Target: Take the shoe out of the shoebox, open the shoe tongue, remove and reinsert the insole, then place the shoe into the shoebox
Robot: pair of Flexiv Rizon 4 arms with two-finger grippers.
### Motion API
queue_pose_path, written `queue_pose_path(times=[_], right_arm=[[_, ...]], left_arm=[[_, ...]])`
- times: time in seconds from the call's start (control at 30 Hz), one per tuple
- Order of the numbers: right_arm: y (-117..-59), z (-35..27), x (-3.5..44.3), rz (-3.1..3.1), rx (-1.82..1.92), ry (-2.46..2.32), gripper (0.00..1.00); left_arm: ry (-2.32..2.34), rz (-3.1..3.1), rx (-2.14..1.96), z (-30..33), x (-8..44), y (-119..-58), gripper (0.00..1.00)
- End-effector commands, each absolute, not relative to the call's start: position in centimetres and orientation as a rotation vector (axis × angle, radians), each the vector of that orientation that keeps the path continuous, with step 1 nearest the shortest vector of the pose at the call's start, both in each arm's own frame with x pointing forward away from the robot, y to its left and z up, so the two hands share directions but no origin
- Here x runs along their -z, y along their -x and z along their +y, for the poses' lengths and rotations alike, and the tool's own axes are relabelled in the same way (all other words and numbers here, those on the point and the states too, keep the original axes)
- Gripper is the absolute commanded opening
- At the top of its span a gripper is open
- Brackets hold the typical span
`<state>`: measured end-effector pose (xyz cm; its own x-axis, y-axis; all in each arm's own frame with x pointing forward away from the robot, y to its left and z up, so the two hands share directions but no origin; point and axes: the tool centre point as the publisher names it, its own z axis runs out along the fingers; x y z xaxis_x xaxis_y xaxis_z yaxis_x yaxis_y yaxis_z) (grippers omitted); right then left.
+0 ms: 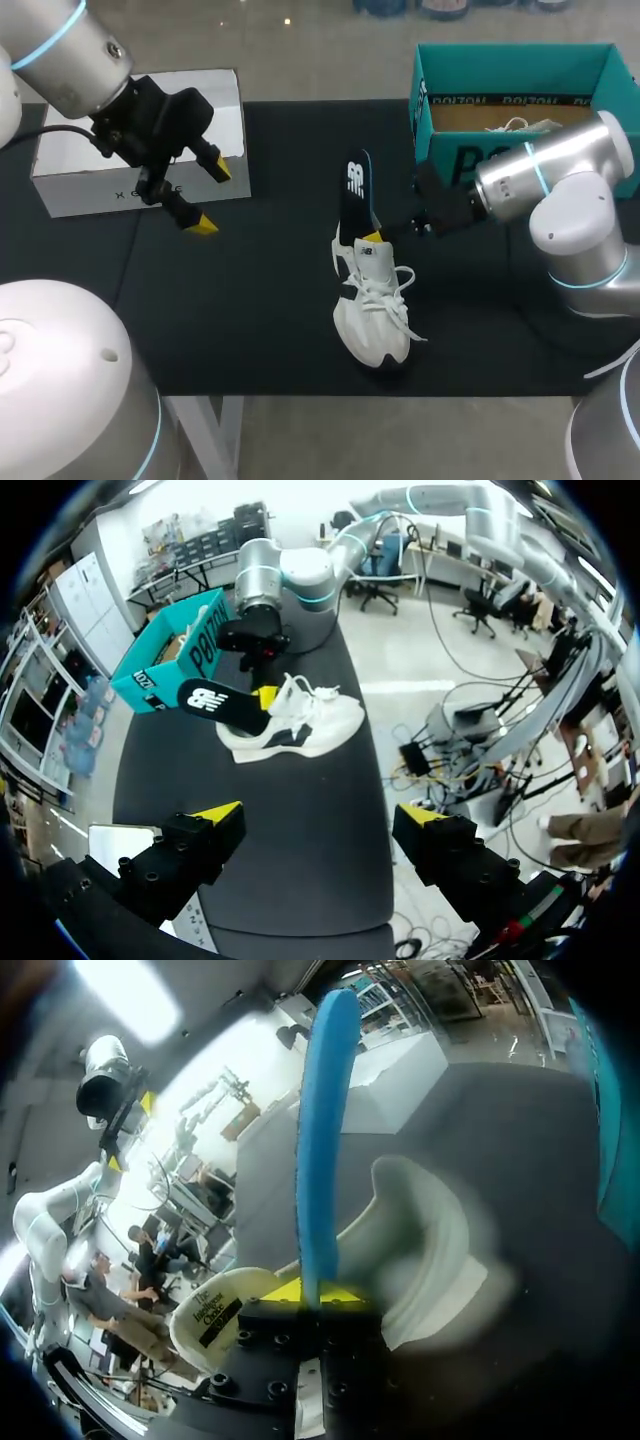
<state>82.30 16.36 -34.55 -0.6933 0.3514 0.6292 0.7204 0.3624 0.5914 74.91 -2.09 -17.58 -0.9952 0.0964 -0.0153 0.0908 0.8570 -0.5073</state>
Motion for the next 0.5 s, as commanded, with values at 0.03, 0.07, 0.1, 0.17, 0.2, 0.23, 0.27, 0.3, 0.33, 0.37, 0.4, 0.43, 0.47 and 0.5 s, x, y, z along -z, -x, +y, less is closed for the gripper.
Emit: queue_pose_path(times=[0.03,0.07,0.1,0.17,0.2,0.23,0.27,0.3,0.33,0.37,0.4,0.43,0.47,0.5], right_arm=[[-83.3,17.2,33.8,-2.255,1.259,0.936,0.46],[-83.5,17.2,33.6,-2.261,1.262,0.936,0.63],[-83.8,17.2,33.3,-2.264,1.27,0.932,0.78],[-84.4,17.1,32.9,-2.275,1.278,0.93,0.77],[-84.7,17.1,32.8,-2.278,1.28,0.931,0.78],[-84.9,17.0,32.8,-2.283,1.281,0.931,0.81],[-85.1,17.0,32.7,-2.287,1.283,0.931,0.81],[-85.3,16.9,32.6,-2.291,1.284,0.932,0.79],[-85.5,16.9,32.6,-2.295,1.285,0.932,0.79],[-85.7,16.9,32.5,-2.297,1.285,0.932,0.78],[-85.9,16.8,32.5,-2.302,1.287,0.935,0.75],[-86.2,16.6,32.4,-2.305,1.29,0.939,0.71],[-86.4,16.4,32.3,-2.31,1.293,0.949,0.71],[-86.7,16.2,32.2,-2.31,1.299,0.962,0.73]], left_arm=[[0.152,-3.017,-0.818,-2.1,17.5,-74.9,1.0],[0.152,-3.017,-0.818,-2.1,17.5,-74.9,1.0],[0.152,-3.017,-0.818,-2.1,17.5,-74.9,1.0],[0.152,-3.017,-0.818,-2.1,17.5,-74.9,1.0],[0.152,-3.017,-0.818,-2.1,17.5,-74.9,1.0],[0.152,-3.017,-0.818,-2.1,17.5,-74.9,1.0],[0.152,-3.017,-0.818,-2.1,17.5,-74.9,1.0],[0.152,-3.017,-0.818,-2.1,17.5,-74.9,1.0],[0.152,-3.017,-0.818,-2.1,17.5,-74.9,1.0],[0.152,-3.017,-0.818,-2.1,17.5,-74.9,1.0],[0.152,-3.017,-0.818,-2.1,17.5,-74.9,1.0],[0.152,-3.017,-0.818,-2.1,17.5,-74.9,1.0],[0.152,-3.017,-0.818,-2.1,17.5,-74.9,1.0],[0.152,-3.017,-0.818,-2.1,17.5,-74.9,1.0]])
